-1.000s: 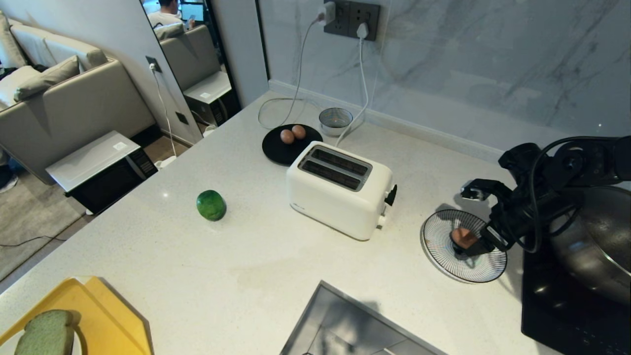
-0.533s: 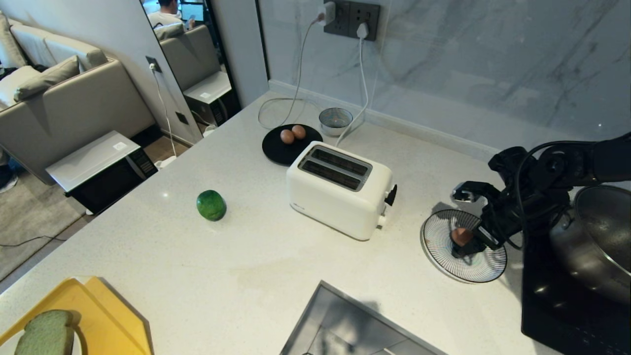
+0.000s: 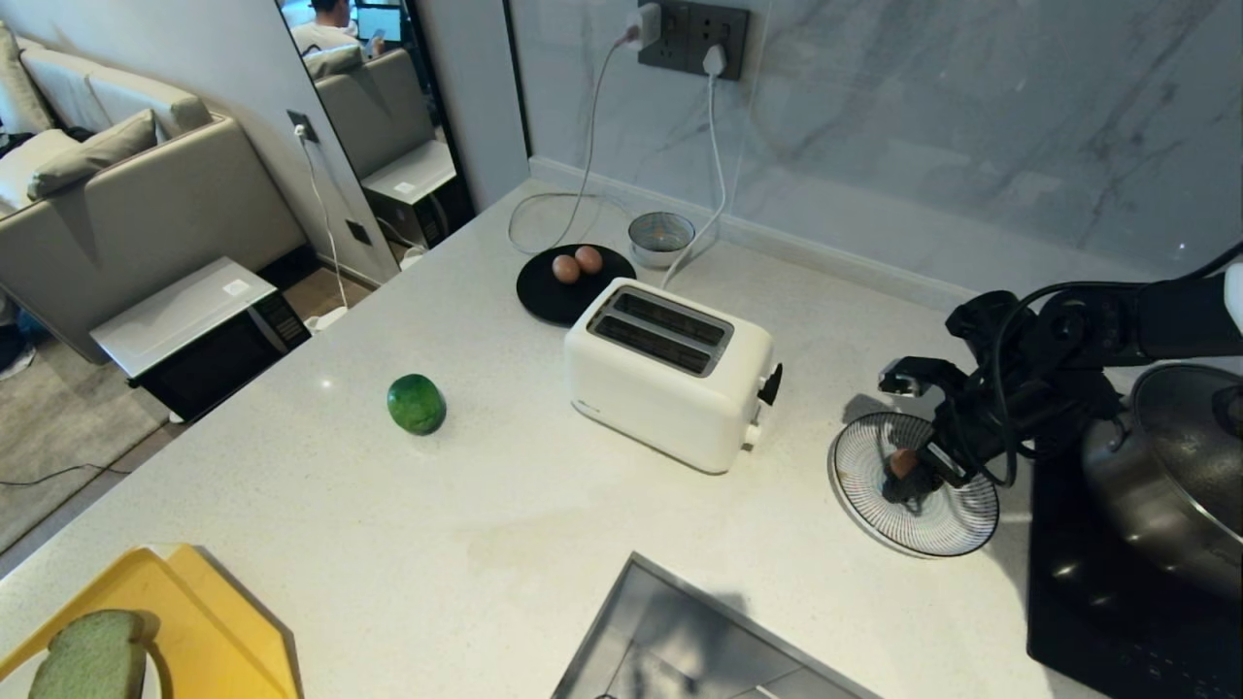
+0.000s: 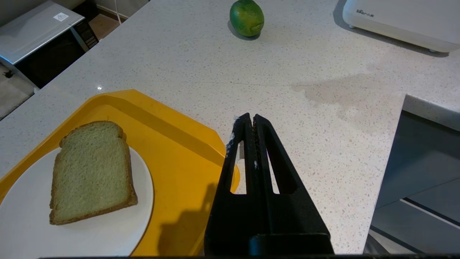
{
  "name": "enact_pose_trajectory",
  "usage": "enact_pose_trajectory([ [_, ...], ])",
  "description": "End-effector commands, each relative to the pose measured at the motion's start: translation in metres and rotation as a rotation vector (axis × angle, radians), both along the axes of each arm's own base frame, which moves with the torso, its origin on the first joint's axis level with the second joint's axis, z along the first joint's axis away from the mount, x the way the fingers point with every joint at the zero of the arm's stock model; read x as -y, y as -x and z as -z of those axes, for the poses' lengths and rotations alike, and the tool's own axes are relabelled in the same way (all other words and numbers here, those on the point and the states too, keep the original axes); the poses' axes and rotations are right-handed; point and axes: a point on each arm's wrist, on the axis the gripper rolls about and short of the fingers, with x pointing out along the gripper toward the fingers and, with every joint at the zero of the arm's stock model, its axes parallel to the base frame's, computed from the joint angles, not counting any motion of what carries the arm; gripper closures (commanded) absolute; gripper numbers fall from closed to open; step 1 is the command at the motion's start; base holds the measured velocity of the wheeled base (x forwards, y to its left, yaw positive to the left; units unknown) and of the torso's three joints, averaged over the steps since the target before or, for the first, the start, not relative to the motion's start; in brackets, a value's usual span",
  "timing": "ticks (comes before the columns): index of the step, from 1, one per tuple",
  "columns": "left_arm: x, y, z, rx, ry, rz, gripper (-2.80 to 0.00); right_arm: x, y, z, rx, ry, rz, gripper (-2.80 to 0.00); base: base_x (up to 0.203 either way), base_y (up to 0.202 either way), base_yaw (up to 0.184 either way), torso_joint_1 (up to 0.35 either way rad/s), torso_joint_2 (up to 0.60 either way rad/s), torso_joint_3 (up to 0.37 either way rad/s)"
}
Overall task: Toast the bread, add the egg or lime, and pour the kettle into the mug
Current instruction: Pick up the egg
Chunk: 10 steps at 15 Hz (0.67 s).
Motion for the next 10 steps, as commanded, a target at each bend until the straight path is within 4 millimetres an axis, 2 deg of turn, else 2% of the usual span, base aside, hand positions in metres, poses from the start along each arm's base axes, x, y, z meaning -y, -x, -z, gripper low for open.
enact_pose_trajectory([
  [1, 0.0000, -0.0001, 0.0004, 0.000, 0.000, 0.000, 0.00, 0.0000, -0.0025, 0.0025, -0.004, 0.001, -0.002, -2.80, 0.000, 0.000, 0.000, 0.000, 0.00, 0.000],
  [10, 0.0000, -0.0001, 0.0004, 0.000, 0.000, -0.002, 0.00, 0.0008, -0.0045, 0.0064, -0.012, 0.006, 0.003, -2.80, 0.000, 0.000, 0.000, 0.000, 0.00, 0.000],
])
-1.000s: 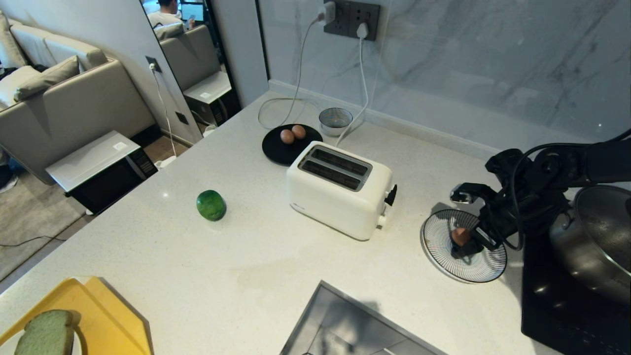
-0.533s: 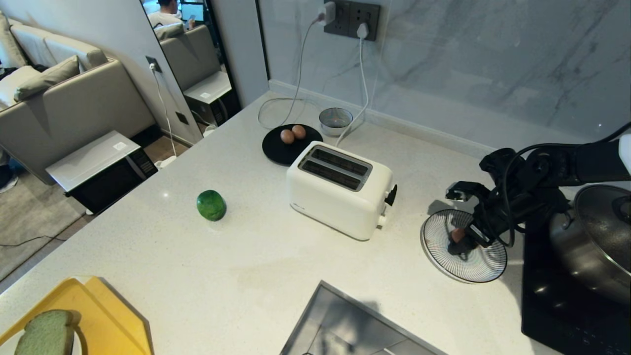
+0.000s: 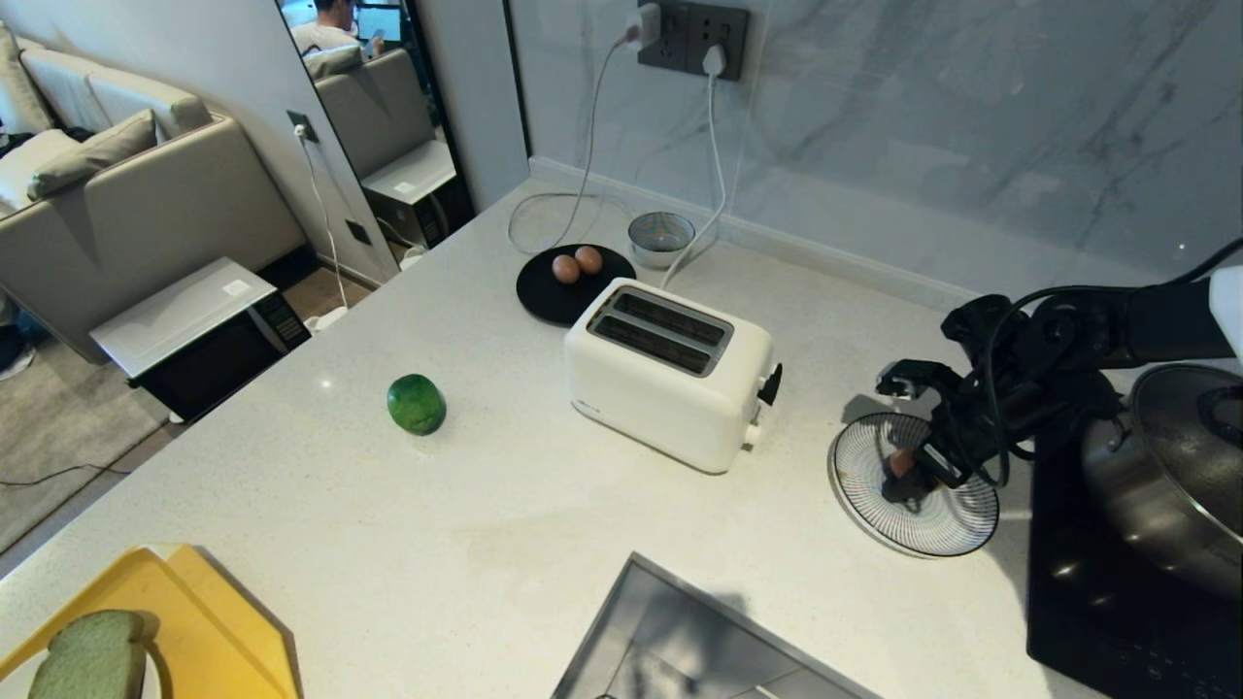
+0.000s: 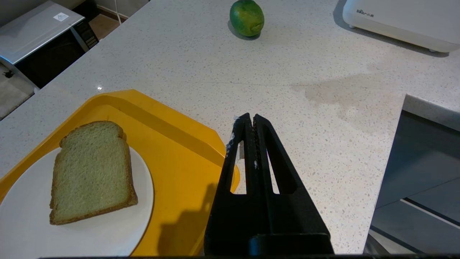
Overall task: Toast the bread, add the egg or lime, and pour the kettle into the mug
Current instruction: Pick up the egg
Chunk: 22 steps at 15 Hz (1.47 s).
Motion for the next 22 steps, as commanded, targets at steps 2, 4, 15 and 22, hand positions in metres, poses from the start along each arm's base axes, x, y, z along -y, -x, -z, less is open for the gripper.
enact_pose_trajectory([
  [2, 0.0000, -0.0001, 0.0004, 0.000, 0.000, 0.000, 0.00, -0.0001, -0.0005, 0.0017, -0.006, 0.003, -0.002, -2.80, 0.000, 0.000, 0.000, 0.000, 0.00, 0.000],
  [4, 0.0000, -0.0001, 0.0004, 0.000, 0.000, 0.000, 0.00, 0.0001, -0.0008, 0.0020, -0.006, 0.003, -0.001, -2.80, 0.000, 0.000, 0.000, 0.000, 0.00, 0.000],
  [15, 0.0000, -0.0001, 0.0004, 0.000, 0.000, 0.000, 0.00, -0.0002, -0.0021, 0.0035, -0.007, 0.018, -0.001, -2.80, 0.000, 0.000, 0.000, 0.000, 0.00, 0.000],
  [22, 0.0000, -0.0001, 0.0004, 0.000, 0.000, -0.001, 0.00, -0.0066, -0.0022, 0.0041, -0.009, 0.016, -0.016, -2.80, 0.000, 0.000, 0.000, 0.000, 0.00, 0.000],
])
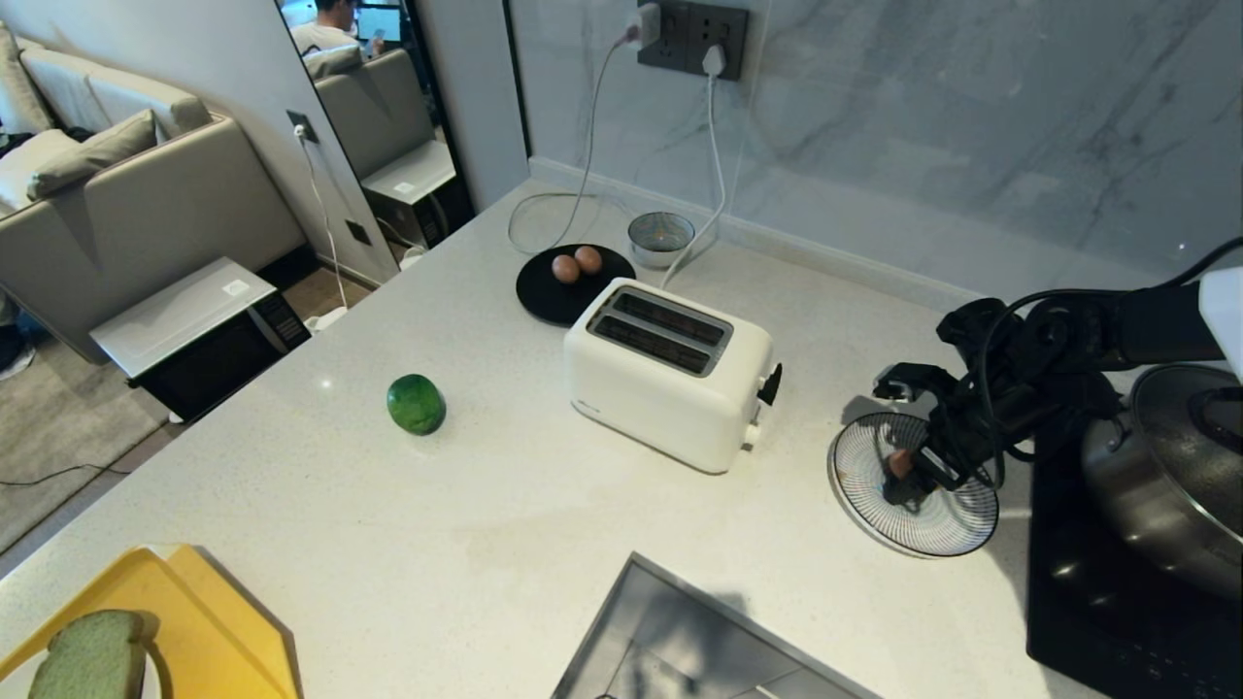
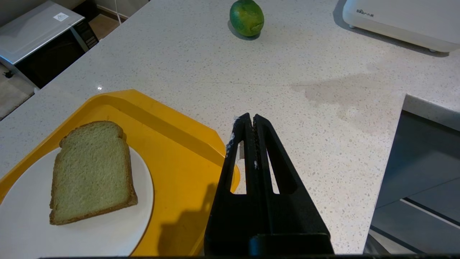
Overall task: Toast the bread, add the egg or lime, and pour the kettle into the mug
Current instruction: Pick up the egg
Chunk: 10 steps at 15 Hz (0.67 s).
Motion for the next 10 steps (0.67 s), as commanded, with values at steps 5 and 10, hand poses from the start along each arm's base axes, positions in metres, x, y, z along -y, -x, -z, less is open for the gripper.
enact_pose_trajectory([
  [5, 0.0000, -0.0001, 0.0003, 0.000, 0.000, 0.000, 0.00, -0.0119, -0.0008, 0.0016, -0.004, 0.000, -0.031, -2.80, 0.000, 0.000, 0.000, 0.000, 0.00, 0.000],
  [10, 0.0000, -0.0001, 0.0003, 0.000, 0.000, 0.000, 0.00, -0.0094, -0.0011, 0.0012, -0.003, 0.001, -0.019, -2.80, 0.000, 0.000, 0.000, 0.000, 0.00, 0.000],
])
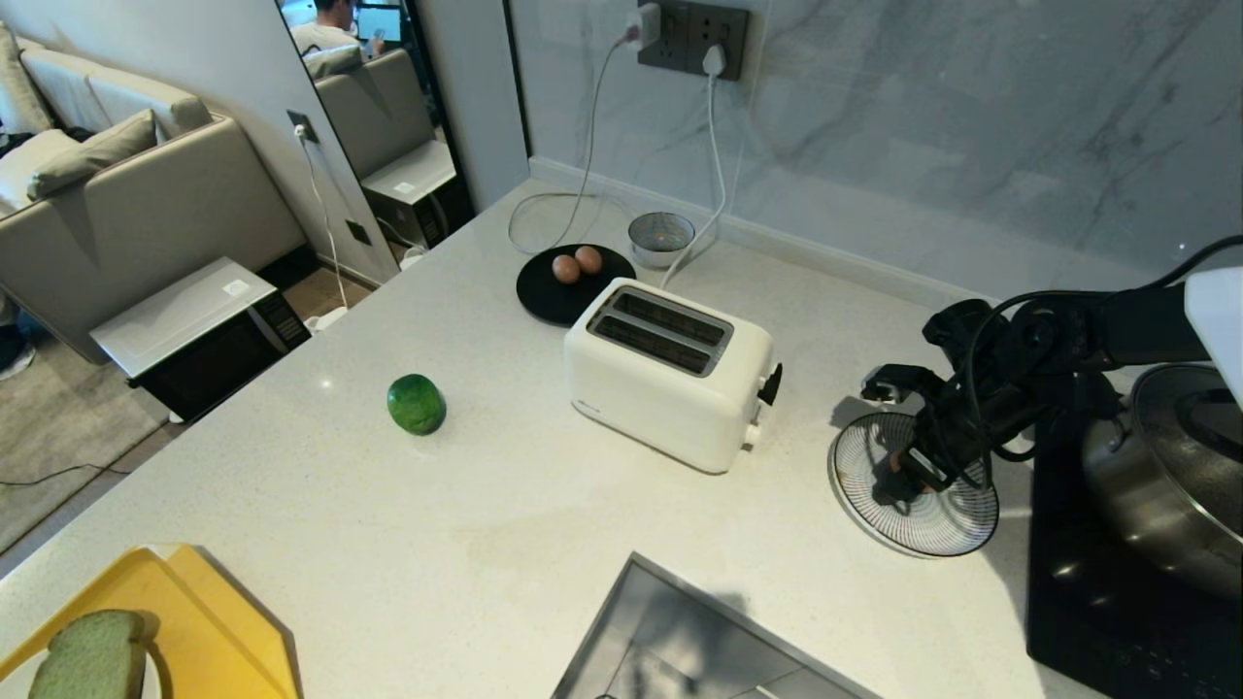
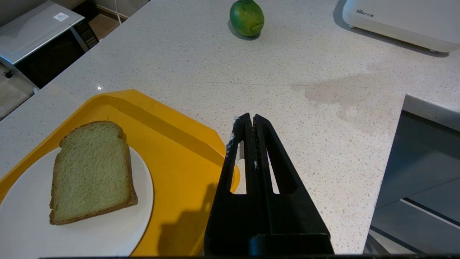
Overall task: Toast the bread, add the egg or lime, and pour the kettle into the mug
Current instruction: Pick up the egg
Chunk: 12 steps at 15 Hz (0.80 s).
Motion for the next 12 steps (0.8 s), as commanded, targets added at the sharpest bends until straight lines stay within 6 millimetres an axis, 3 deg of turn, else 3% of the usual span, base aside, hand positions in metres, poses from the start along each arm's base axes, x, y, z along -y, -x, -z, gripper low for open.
enact_pose_trajectory([
  [1, 0.0000, -0.0001, 0.0004, -0.001, 0.000, -0.001, 0.00, 0.0012, 0.0004, -0.0001, -0.003, 0.001, -0.001, -2.80, 0.000, 0.000, 0.000, 0.000, 0.00, 0.000],
  [3, 0.0000, -0.0001, 0.0004, 0.000, 0.000, -0.001, 0.00, 0.0021, 0.0005, 0.0002, -0.004, 0.002, 0.002, -2.80, 0.000, 0.000, 0.000, 0.000, 0.00, 0.000],
  [4, 0.0000, -0.0001, 0.0004, 0.000, 0.000, 0.000, 0.00, 0.0023, 0.0005, 0.0002, -0.004, 0.002, 0.002, 0.00, 0.000, 0.000, 0.000, 0.000, 0.00, 0.000],
  [12, 0.0000, -0.0001, 0.0004, 0.000, 0.000, 0.000, 0.00, 0.0029, 0.0010, -0.0007, -0.003, 0.002, 0.005, 0.00, 0.000, 0.000, 0.000, 0.000, 0.00, 0.000],
])
